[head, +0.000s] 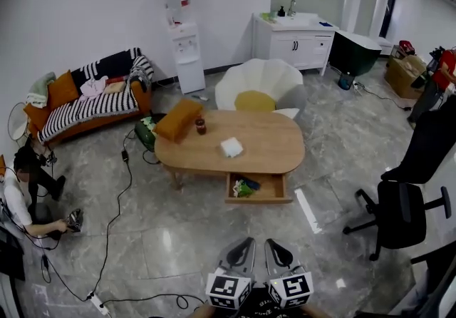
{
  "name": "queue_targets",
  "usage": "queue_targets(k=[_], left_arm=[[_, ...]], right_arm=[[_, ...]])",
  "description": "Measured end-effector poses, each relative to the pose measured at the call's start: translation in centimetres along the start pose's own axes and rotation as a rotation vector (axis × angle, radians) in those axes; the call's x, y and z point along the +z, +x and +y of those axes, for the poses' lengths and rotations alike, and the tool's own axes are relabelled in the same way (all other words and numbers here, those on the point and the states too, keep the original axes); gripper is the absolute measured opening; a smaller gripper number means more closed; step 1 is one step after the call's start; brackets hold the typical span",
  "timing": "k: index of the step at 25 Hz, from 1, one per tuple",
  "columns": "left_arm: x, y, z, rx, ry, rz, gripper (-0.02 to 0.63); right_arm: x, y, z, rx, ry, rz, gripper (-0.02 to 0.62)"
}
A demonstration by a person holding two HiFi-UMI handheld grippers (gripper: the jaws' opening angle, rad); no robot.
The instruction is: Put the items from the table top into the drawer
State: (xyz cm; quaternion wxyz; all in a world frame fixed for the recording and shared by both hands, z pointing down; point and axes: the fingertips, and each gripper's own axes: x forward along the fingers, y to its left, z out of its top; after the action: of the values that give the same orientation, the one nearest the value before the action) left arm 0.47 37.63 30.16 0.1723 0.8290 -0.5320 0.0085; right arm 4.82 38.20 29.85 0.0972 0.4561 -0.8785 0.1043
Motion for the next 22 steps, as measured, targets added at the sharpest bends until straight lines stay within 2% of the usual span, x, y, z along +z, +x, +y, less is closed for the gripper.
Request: queue_targets(k=[6, 12, 17, 22], left_arm=[[1.1, 0.8, 2.2, -0.034, -0.01, -0.002, 0.02], [1.7, 1.1, 4.3, -0.025, -0.031, -0.011, 0.021], [1.7, 1.5, 5.1, -0.017, -0.04, -0.006, 0.02], [1.8, 2.7, 5.3, -0.034, -0.029, 0.002, 0.02]], right_arm=[[0.5, 2.3, 0.7, -0.028, 0.006, -0.004, 0.005], [1.1, 3.9, 0.9, -0.04, 0.019, -0.005, 0.005], [1.4, 4.8, 1.6, -0.01, -0.031, 0.011, 0.005], [1.2, 6.3, 1.4, 0.034, -0.025, 0.019, 0.005]])
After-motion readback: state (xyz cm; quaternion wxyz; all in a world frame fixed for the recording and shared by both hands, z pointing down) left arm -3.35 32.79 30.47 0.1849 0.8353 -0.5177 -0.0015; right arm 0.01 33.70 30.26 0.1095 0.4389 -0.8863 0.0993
